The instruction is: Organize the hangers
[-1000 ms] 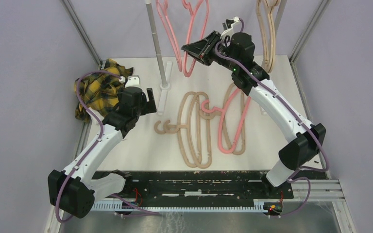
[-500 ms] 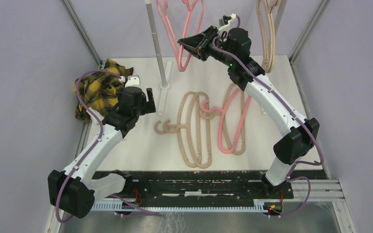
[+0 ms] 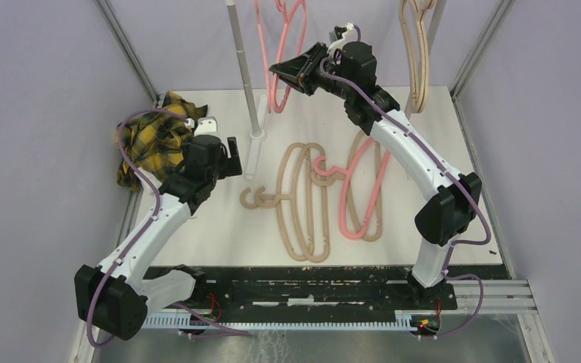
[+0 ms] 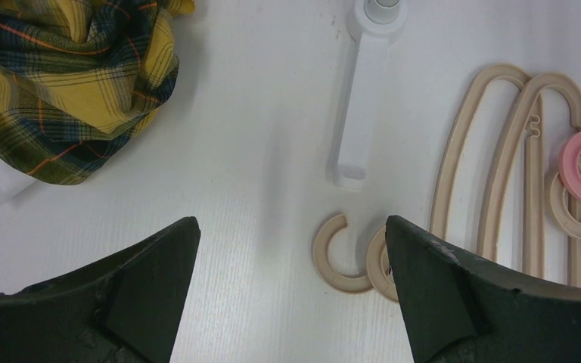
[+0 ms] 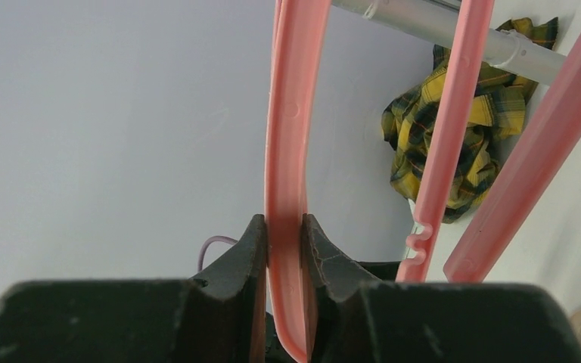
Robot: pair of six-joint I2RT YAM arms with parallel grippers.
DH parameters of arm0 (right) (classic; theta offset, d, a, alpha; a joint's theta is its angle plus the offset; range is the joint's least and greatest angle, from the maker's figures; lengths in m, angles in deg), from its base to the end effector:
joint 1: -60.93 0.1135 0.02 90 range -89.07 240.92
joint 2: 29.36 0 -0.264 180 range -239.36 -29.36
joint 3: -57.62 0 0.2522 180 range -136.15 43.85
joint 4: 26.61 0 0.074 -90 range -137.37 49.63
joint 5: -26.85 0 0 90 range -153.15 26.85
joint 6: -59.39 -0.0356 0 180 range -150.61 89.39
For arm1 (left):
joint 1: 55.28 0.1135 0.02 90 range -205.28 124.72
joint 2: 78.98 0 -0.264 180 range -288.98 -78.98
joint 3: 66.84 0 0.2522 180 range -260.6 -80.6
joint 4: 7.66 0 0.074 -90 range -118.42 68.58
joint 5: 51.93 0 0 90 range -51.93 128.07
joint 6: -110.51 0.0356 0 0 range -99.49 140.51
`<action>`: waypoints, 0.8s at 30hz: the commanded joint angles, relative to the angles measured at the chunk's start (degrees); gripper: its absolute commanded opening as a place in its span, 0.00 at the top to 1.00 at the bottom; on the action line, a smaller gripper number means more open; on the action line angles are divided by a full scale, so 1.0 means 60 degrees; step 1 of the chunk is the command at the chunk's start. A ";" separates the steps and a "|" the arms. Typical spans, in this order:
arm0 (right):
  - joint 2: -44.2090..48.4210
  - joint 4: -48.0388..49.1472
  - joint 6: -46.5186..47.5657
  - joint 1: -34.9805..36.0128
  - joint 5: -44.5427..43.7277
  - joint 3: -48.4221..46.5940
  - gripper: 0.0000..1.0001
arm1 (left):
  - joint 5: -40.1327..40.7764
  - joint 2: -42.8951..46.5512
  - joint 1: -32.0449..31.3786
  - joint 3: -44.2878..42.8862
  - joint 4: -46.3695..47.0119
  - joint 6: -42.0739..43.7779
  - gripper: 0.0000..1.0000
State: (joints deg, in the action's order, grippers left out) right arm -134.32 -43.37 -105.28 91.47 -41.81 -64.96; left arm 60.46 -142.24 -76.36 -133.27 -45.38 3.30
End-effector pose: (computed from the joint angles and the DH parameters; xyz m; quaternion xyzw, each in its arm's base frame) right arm 0.3686 0.2325 0.4465 0.1368 0.6887 0.6351 0.3219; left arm 0.2298 -0.0741 0.3026 -0.0610 0.8709 0.0127 0.4875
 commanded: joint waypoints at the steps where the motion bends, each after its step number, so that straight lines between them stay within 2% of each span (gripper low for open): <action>1: 0.0073 -0.0507 0.0394 0.0043 0.0264 0.0010 0.94 | 0.0180 0.0070 0.0070 -0.0293 0.0255 0.0383 0.01; 4: 0.0106 -0.0639 0.0580 0.0048 0.0484 0.0271 0.87 | 0.0140 0.0038 0.0070 -0.0261 0.0287 0.0366 0.01; 10: 0.0535 -0.1318 0.1562 0.0041 0.0307 0.0289 0.51 | 0.0059 -0.0060 0.0080 -0.0271 0.0289 0.0335 0.01; 14: 0.1180 -0.1816 0.2431 0.0043 -0.0328 0.0475 0.45 | 0.0055 -0.0018 0.0076 -0.0227 0.0288 0.0341 0.01; 20: 0.2080 -0.2808 0.3866 0.0041 -0.0885 0.1253 0.27 | 0.0023 -0.0062 0.0087 -0.0233 0.0230 0.0326 0.01; 24: 0.2668 -0.4162 0.5410 0.0063 -0.1349 0.2386 0.25 | -0.0082 -0.0137 0.0086 -0.0273 0.0195 0.0281 0.01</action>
State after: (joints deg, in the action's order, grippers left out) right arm -122.83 -60.73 -83.82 91.62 -46.03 -55.65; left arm 60.38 -142.53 -76.19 -133.27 -45.38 3.32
